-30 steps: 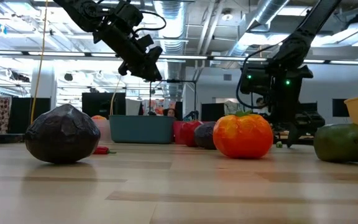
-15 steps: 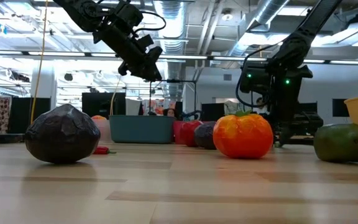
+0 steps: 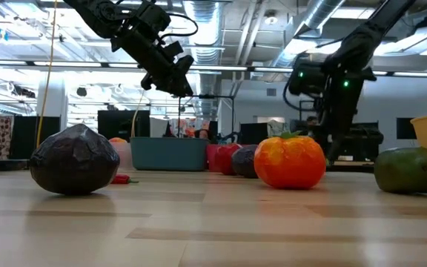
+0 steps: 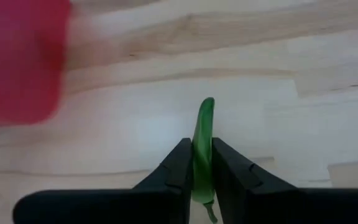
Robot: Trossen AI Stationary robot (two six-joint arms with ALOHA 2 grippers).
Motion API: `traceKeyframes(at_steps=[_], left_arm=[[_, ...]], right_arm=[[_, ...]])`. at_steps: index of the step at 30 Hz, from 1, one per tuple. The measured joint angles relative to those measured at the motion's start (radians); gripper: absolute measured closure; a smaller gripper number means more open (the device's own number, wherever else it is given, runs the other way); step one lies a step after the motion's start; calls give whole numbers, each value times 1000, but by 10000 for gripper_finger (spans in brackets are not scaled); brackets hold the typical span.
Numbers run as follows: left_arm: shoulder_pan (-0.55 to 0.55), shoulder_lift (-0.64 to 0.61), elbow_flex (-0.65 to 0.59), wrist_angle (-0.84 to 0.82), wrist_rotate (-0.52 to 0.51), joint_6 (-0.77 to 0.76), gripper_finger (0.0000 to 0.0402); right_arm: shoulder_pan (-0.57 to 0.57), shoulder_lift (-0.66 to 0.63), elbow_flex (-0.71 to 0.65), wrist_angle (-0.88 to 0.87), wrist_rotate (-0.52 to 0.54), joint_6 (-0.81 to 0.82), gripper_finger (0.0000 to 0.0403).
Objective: Sort produce into baskets
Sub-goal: Put the green chili pepper into the blue bin
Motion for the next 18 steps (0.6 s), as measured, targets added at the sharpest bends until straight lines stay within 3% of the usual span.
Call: traceKeyframes(at_steps=[9,13,18], left_arm=[[0,0,0,0,0,0,264],[0,0,0,0,0,0,264],[0,0,0,0,0,32,264]], right_arm=[[57,-201,0,108,-27,-13,324],[104,-233,0,364,-4,-163,324],[141,-155,2,832,10,-507,324]])
